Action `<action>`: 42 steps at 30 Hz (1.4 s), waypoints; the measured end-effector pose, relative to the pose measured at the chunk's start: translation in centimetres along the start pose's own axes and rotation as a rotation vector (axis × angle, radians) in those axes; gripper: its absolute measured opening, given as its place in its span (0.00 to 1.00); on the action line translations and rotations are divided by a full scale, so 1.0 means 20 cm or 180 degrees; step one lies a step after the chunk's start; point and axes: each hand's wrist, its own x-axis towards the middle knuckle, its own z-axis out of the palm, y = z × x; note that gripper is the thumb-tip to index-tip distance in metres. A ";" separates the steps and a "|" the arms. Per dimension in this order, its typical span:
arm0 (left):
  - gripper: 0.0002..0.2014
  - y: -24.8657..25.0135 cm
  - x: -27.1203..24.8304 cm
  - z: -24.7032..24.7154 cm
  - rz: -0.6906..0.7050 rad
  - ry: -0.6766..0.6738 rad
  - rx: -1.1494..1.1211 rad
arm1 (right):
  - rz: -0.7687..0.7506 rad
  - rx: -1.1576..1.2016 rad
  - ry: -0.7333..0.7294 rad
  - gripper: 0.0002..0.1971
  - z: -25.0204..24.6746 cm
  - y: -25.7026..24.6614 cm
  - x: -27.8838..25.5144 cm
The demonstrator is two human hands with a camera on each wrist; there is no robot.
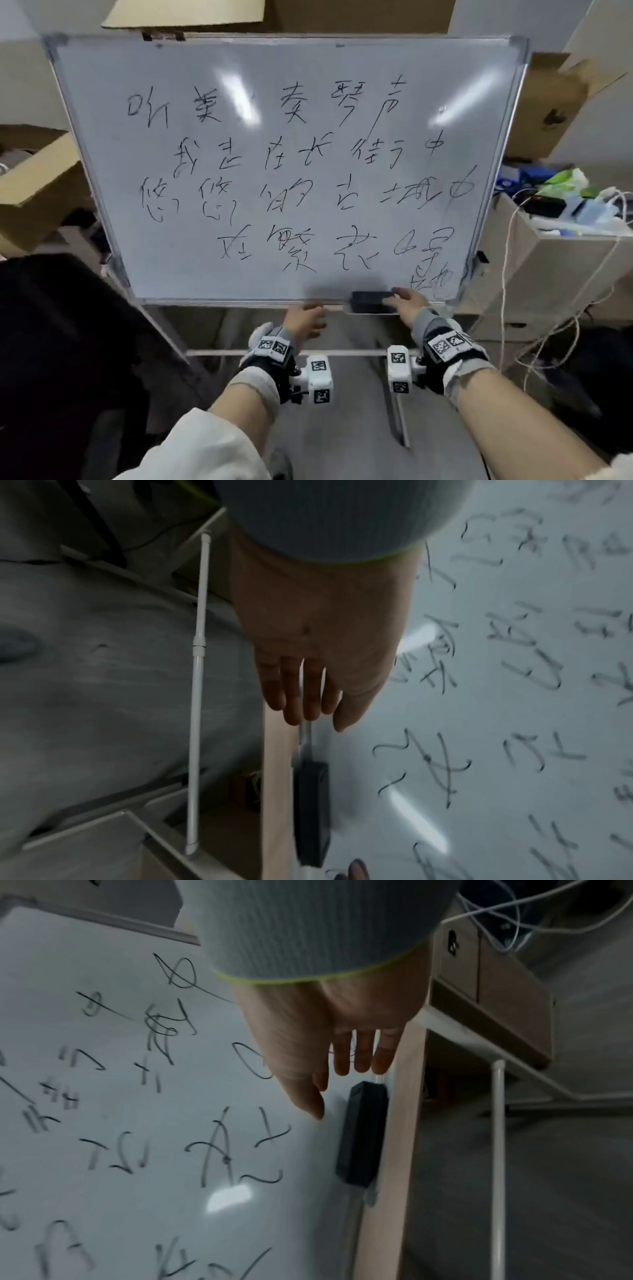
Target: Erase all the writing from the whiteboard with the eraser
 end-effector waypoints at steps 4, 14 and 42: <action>0.25 -0.04 0.14 0.12 0.0179 -0.0279 0.0774 | 0.0041 -0.0330 -0.0068 0.28 -0.02 0.07 0.07; 0.21 -0.03 0.46 0.31 0.0634 -0.0217 0.1966 | 0.0073 -0.0617 -0.0065 0.32 -0.03 0.16 0.28; 0.20 0.50 -0.09 -0.85 0.1403 0.1735 -0.0287 | -0.1415 -0.0323 -0.1646 0.30 0.87 -0.78 -0.20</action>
